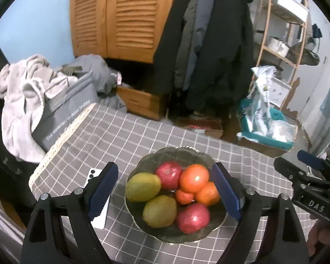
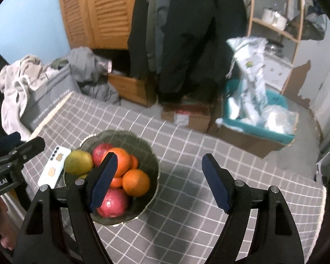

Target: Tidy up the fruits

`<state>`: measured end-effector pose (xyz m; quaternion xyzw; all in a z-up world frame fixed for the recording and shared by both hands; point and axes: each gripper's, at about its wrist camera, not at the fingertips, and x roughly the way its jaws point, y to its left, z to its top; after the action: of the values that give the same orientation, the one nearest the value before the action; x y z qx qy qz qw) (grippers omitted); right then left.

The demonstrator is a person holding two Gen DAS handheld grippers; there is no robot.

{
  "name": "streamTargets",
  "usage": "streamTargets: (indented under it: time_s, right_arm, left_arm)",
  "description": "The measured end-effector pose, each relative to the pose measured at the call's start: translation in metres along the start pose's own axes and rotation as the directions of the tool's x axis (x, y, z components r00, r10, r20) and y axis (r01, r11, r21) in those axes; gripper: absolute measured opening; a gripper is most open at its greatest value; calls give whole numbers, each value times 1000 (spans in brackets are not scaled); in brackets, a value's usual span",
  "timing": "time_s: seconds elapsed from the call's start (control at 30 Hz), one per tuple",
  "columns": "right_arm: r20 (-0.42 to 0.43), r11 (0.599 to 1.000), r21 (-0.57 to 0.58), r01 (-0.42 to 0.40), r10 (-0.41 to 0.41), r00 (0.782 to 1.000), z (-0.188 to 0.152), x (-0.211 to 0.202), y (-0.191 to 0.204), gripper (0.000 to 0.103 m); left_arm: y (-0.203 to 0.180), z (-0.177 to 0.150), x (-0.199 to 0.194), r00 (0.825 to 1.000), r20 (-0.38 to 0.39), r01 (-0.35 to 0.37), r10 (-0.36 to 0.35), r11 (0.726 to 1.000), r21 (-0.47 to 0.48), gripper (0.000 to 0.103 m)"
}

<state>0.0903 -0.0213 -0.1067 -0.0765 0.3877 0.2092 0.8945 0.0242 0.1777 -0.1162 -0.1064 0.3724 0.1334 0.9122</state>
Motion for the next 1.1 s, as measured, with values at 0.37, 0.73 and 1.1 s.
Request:
streamTargets:
  time_s: [0.37, 0.73, 1.1]
  right_arm:
    - [158, 996, 26, 83, -86, 984, 11, -80, -22, 82]
    - [278, 986, 47, 162, -169, 946, 6, -141, -41, 82]
    - [359, 974, 79, 211, -226, 906, -7, -177, -61, 83]
  left_arm:
    - [-30, 17, -58, 989, 139, 39, -49, 997, 71, 101]
    - [-50, 25, -100, 970, 233, 43, -70, 992, 117, 102]
    - [-58, 31, -116, 959, 272, 48, -84, 990, 133, 103]
